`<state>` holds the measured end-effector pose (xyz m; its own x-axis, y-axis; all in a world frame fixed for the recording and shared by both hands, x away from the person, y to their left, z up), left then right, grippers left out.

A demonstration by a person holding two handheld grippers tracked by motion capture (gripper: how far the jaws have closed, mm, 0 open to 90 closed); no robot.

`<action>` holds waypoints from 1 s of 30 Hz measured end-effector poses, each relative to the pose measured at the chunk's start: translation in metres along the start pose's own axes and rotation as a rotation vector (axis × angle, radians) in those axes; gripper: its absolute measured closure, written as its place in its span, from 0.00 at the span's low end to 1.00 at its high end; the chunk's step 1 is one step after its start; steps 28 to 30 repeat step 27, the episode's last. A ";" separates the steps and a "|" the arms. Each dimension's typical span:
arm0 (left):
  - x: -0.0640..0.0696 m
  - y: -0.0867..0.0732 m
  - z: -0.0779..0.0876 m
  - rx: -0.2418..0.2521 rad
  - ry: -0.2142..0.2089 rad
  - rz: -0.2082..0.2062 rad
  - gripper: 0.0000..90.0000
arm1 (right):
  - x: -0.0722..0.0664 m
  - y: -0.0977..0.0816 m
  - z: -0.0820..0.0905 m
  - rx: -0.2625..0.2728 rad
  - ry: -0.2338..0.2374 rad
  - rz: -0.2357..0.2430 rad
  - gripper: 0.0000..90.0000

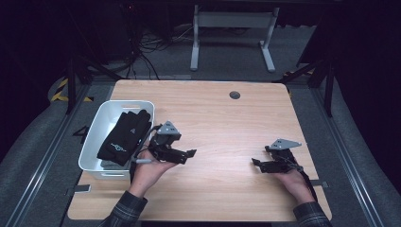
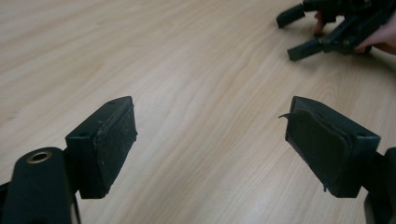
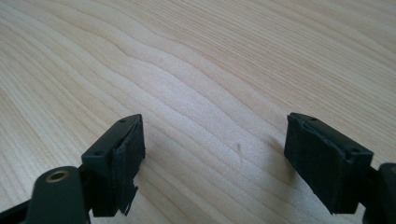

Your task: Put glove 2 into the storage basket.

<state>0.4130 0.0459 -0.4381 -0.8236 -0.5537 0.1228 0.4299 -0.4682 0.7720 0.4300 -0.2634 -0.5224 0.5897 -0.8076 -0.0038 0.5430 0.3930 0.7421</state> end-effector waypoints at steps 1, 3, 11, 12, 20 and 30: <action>0.005 -0.003 -0.007 -0.014 -0.009 -0.010 0.19 | 0.000 0.000 0.000 0.000 0.000 0.000 0.23; 0.010 -0.006 -0.015 -0.024 -0.018 -0.022 0.19 | 0.000 0.000 0.000 0.000 0.000 0.000 0.23; 0.019 -0.030 -0.054 -0.089 -0.029 -0.052 0.19 | 0.000 0.000 0.000 0.000 -0.001 -0.001 0.23; 0.019 -0.033 -0.059 -0.100 -0.024 -0.060 0.19 | 0.000 0.000 0.000 0.000 -0.001 0.000 0.23; 0.019 -0.053 -0.080 -0.173 0.012 -0.102 0.18 | 0.000 0.000 0.000 -0.001 0.001 0.000 0.23; 0.020 -0.056 -0.081 -0.159 0.030 -0.156 0.17 | -0.001 -0.001 0.001 -0.003 0.003 0.000 0.22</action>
Point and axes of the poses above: each handheld gripper's, and its own axes: z roughly backward along the jaws, y roughly out of its top, x roughly to its right, the point moved 8 cm from there along -z, roughly forward along the jaws, and after that the axes turned 3 degrees about -z, right-handed, at the moved point
